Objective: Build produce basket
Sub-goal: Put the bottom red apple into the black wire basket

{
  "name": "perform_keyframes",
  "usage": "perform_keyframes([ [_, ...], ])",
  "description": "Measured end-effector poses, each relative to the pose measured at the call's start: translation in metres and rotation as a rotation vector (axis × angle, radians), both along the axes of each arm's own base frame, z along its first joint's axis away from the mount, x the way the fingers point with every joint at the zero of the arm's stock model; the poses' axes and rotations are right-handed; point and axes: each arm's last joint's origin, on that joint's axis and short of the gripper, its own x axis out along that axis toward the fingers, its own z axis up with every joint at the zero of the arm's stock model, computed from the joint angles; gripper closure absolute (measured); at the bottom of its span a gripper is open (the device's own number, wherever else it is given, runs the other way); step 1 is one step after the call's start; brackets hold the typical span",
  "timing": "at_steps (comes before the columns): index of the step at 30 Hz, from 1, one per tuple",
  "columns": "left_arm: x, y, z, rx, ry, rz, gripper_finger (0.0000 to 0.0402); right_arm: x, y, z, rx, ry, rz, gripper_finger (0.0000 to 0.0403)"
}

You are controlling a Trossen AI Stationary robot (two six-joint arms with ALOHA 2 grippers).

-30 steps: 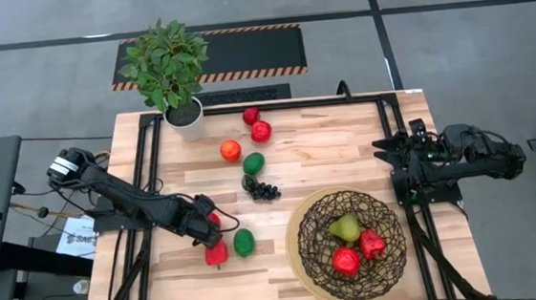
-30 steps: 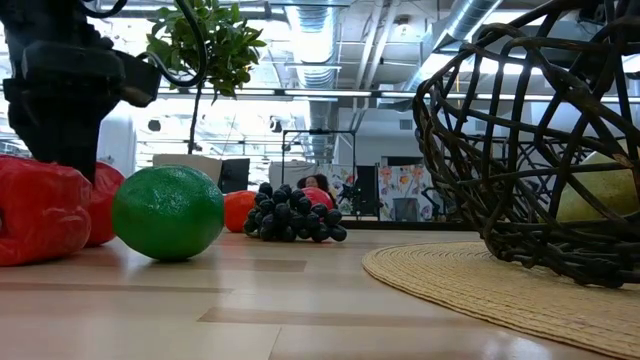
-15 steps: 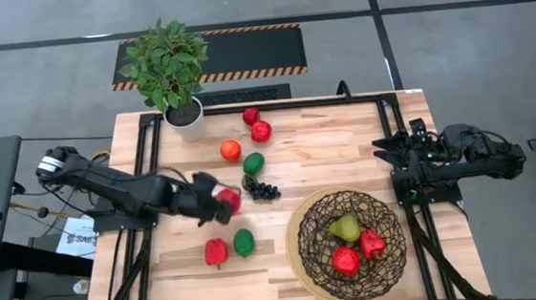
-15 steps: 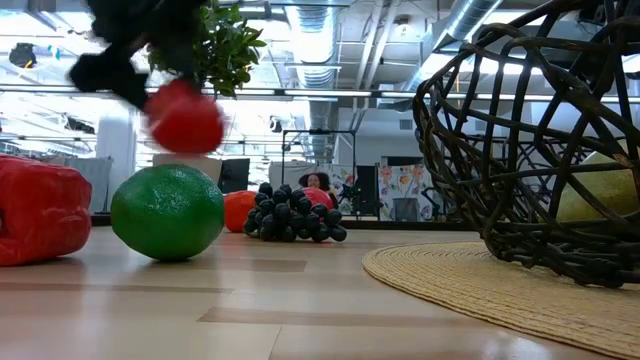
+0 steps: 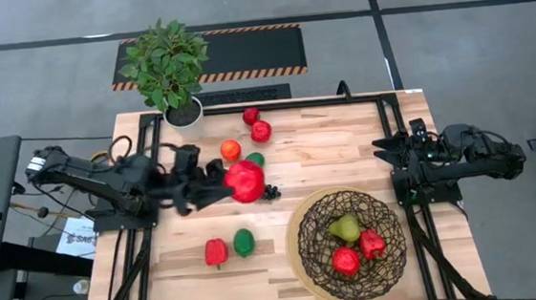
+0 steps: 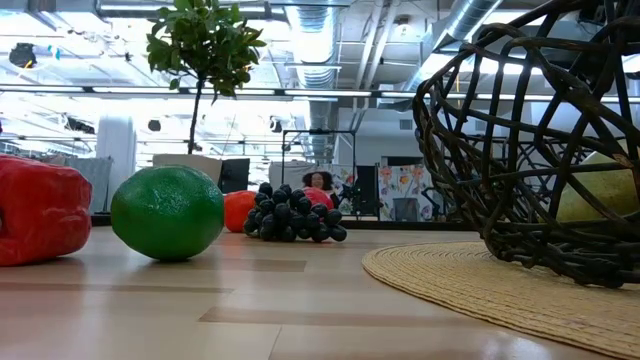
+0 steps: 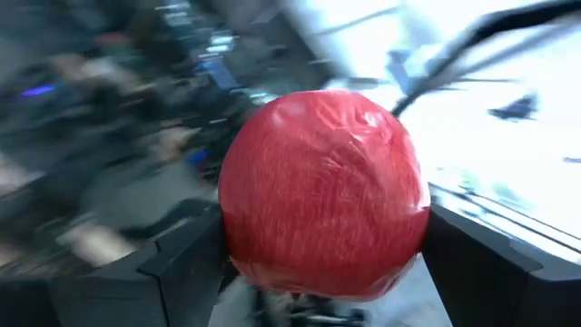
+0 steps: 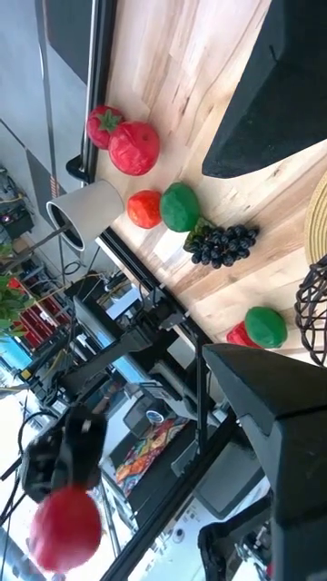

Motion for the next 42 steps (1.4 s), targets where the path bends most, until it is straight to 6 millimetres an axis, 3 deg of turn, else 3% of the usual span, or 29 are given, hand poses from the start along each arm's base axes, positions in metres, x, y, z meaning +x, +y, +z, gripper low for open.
perform_keyframes([
  [8,-0.008,-0.003,0.016,0.098,-0.205,-0.048,0.0095,0.0,0.0,-0.003,-0.002,0.034,-0.006,0.0069],
  [17,-0.008,-0.004,0.016,0.199,-0.233,-0.027,0.0095,-0.001,-0.001,-0.005,-0.004,0.055,-0.026,0.0069],
  [24,-0.008,-0.001,0.023,0.29,-0.22,0.125,0.0095,-0.001,-0.001,-0.005,-0.004,0.056,-0.026,0.0069],
  [32,0.007,0.0,0.054,0.61,-0.062,0.366,0.0095,-0.001,-0.001,-0.005,-0.004,0.055,-0.032,0.0069],
  [42,0.044,-0.007,0.087,1.055,0.089,0.598,0.0095,-0.001,-0.002,-0.005,0.001,0.054,-0.057,0.0069],
])
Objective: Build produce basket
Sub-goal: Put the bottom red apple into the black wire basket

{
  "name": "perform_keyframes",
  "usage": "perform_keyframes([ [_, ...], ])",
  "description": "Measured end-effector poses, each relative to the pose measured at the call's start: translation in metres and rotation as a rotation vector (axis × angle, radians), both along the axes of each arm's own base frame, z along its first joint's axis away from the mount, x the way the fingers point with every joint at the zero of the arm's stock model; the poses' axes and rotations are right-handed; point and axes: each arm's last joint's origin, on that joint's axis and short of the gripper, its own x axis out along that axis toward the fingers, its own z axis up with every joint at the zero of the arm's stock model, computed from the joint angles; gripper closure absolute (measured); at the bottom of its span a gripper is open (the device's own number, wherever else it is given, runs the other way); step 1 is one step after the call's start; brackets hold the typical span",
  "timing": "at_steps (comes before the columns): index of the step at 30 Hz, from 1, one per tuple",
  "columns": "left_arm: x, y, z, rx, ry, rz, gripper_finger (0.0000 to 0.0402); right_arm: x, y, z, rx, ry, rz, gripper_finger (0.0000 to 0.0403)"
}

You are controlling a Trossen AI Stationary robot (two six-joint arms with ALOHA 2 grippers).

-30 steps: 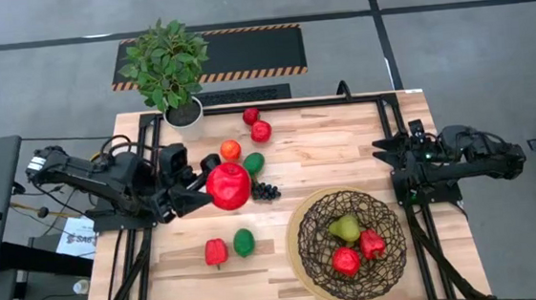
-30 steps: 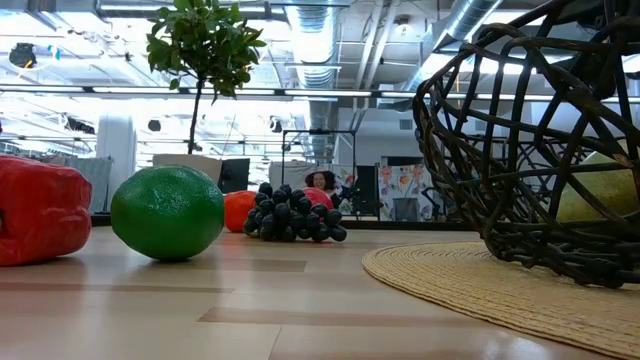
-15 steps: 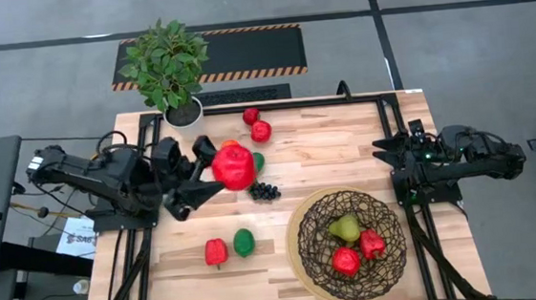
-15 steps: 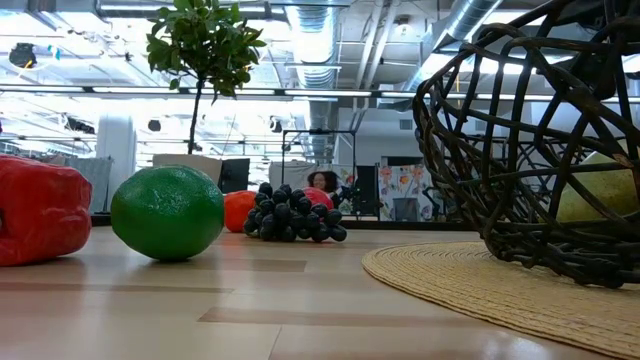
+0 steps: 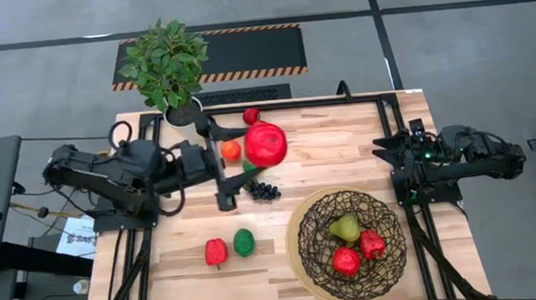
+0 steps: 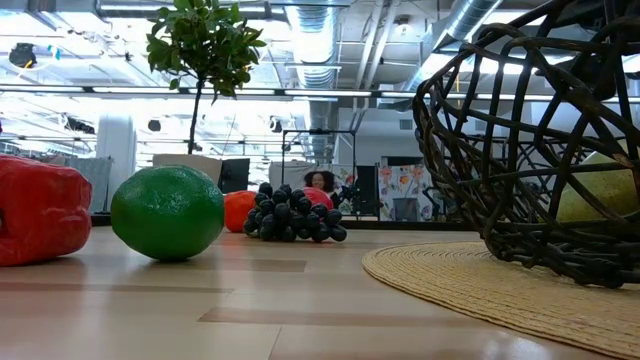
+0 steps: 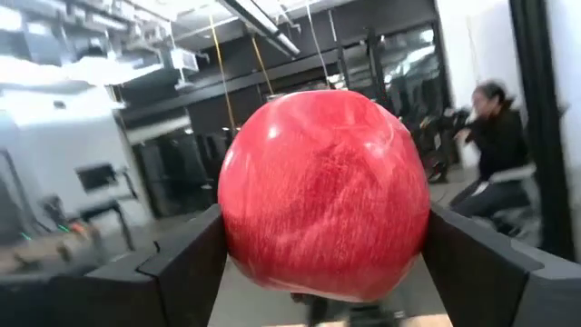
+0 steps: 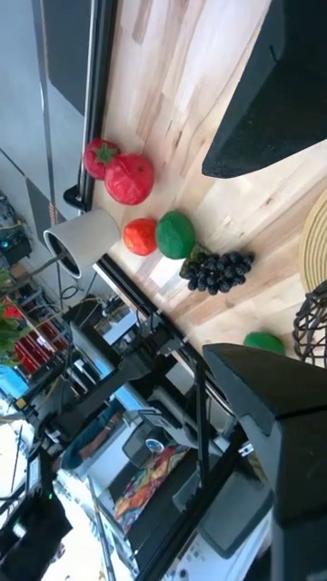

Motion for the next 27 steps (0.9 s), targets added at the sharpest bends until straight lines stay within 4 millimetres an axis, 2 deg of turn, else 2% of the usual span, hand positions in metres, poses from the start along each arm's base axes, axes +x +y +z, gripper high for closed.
perform_keyframes([
  [8,0.022,-0.007,0.029,0.161,-0.017,0.028,0.0095,0.0,0.0,0.0,0.001,-0.001,-0.01,0.0069],
  [17,0.03,-0.017,0.05,0.129,-0.01,-0.257,0.0095,0.0,-0.001,0.0,-0.008,0.0,-0.048,0.0069],
  [27,0.028,-0.023,0.055,0.055,-0.038,-0.573,0.0095,0.0,-0.001,0.0,-0.009,0.0,-0.048,0.0069],
])
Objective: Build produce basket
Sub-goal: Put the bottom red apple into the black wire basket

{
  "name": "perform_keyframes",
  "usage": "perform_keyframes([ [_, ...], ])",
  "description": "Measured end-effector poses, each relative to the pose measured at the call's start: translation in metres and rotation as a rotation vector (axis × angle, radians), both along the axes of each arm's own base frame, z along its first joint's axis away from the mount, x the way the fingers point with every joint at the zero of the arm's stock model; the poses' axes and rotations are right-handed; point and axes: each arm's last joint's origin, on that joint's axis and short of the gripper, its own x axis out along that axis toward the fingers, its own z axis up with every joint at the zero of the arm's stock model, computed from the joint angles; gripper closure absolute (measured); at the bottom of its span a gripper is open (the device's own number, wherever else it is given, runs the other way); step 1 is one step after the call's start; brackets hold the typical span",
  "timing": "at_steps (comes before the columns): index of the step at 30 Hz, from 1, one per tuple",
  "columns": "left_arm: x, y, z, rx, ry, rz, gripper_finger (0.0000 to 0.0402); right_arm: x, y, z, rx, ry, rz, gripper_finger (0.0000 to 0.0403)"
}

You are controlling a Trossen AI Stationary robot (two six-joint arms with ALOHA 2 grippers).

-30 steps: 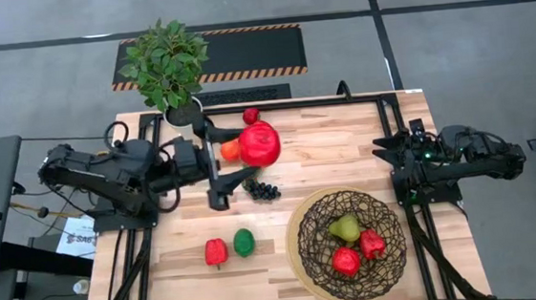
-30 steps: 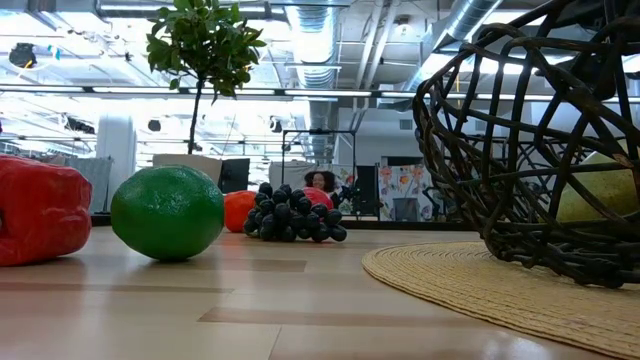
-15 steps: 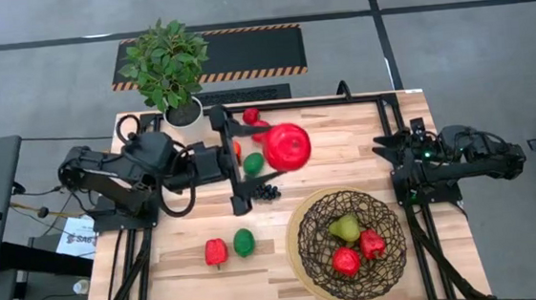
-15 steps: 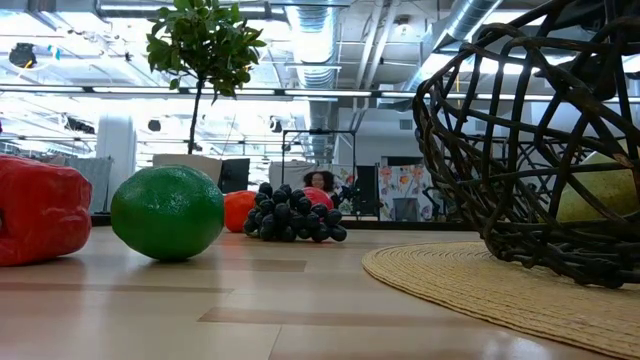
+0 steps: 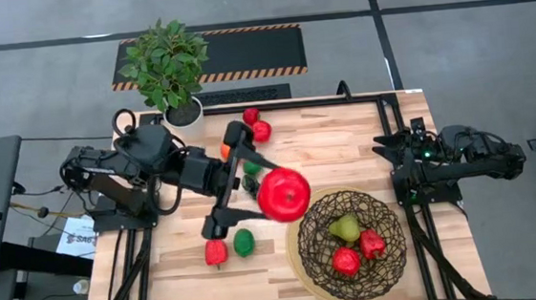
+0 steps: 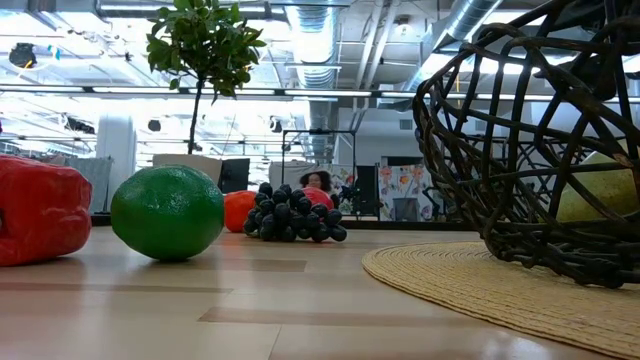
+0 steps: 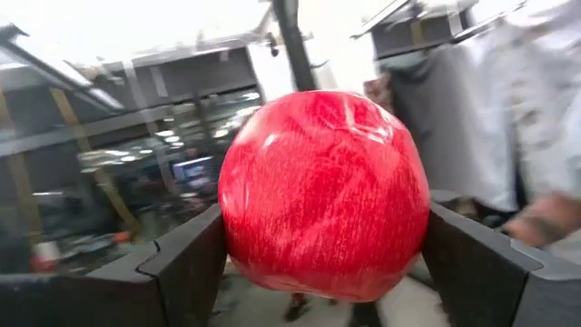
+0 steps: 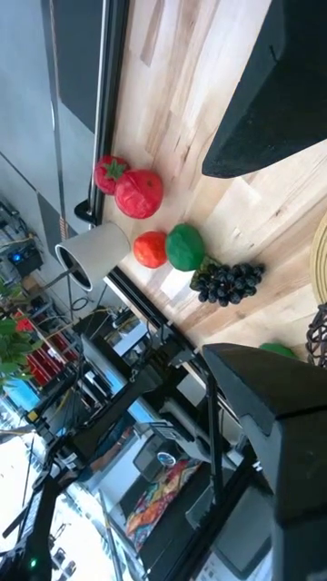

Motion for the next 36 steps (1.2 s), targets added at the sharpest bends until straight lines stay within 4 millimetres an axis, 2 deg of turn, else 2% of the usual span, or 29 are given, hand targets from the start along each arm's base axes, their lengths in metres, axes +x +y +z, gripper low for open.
perform_keyframes([
  [13,-0.004,-0.003,0.006,-0.109,-0.012,-0.202,0.0095,0.0,0.0,0.0,0.001,0.0,0.0,0.0069],
  [23,-0.005,-0.004,0.007,-0.108,-0.019,-0.245,0.0095,0.0,0.0,0.0,0.001,0.0,0.0,0.0069],
  [30,0.012,-0.01,-0.003,-0.105,-0.005,-0.262,0.0095,0.0,0.0,0.0,-0.003,0.004,0.001,0.0069],
  [36,0.013,-0.01,-0.002,-0.108,-0.028,-0.249,0.0095,0.0,0.0,0.0,-0.006,0.005,0.001,0.0069],
])
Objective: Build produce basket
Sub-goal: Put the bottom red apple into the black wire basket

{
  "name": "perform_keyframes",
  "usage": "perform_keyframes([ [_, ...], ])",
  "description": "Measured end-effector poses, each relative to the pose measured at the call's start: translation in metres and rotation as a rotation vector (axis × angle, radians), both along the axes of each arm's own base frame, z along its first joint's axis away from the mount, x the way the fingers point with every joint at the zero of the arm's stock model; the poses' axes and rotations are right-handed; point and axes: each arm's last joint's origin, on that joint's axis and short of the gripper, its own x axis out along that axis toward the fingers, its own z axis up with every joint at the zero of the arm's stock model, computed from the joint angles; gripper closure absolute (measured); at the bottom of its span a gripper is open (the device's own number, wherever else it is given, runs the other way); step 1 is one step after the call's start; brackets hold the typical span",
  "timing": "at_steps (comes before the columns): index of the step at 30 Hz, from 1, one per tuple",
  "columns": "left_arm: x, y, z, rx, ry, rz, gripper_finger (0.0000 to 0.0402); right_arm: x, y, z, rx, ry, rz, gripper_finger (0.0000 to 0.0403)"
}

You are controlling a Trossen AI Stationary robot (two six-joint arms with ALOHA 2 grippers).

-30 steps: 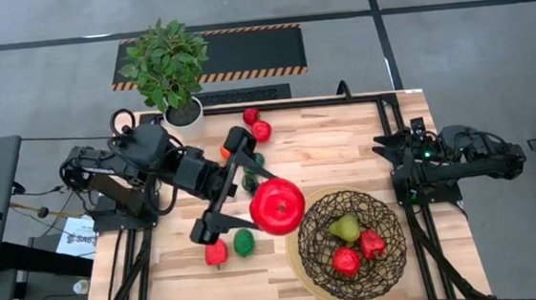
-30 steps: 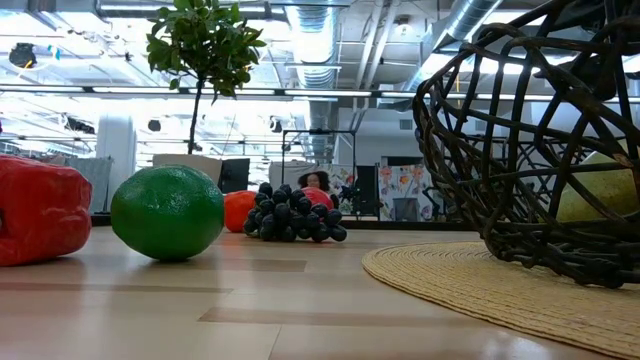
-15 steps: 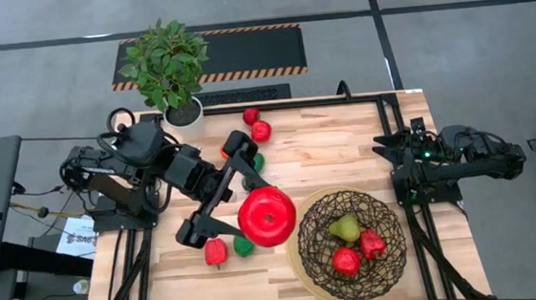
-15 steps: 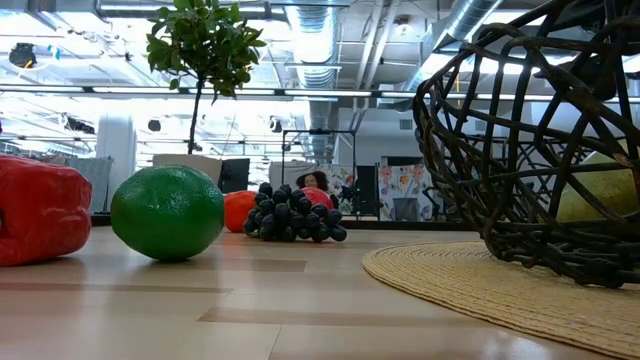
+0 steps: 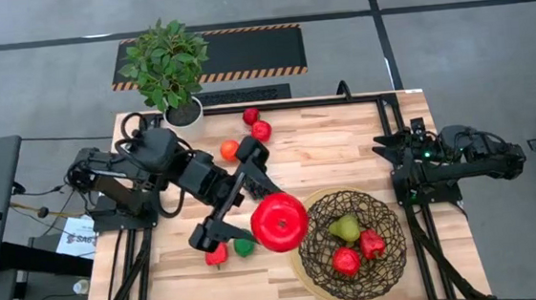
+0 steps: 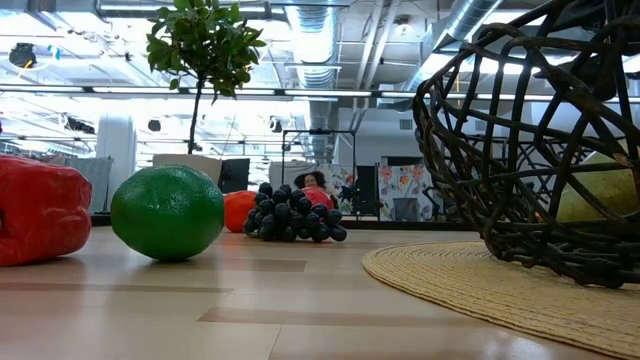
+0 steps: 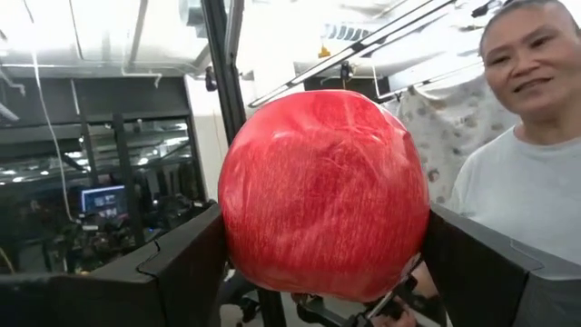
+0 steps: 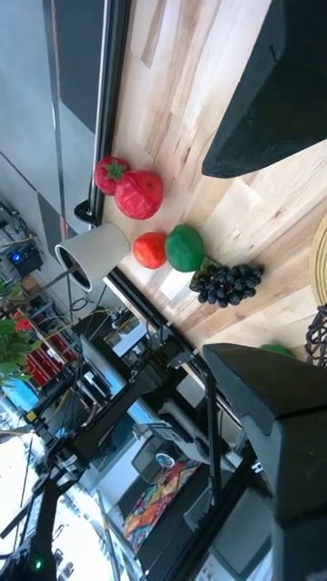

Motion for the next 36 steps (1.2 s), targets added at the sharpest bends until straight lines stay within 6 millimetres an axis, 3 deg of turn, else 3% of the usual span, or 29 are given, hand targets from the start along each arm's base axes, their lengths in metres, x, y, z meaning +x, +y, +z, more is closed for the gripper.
perform_keyframes([
  [7,0.004,0.004,-0.005,-0.011,0.062,0.091,0.0095,0.0,0.0,0.0,0.0,0.0,0.0,0.0069],
  [15,0.026,0.019,-0.035,-0.028,0.328,0.357,0.0095,0.0,0.0,0.0,0.0,-0.001,-0.002,0.0069],
  [22,0.076,0.023,-0.088,-0.055,0.551,0.383,0.0095,0.0,0.0,0.0,0.0,0.001,-0.003,0.0069],
  [28,0.122,0.029,-0.153,-0.122,0.816,0.391,0.0095,0.0,0.0,-0.001,0.0,0.007,-0.003,0.0069],
  [36,0.152,0.014,-0.231,-0.065,1.098,0.329,0.0095,0.0,0.0,-0.002,0.005,0.021,-0.003,0.0069],
])
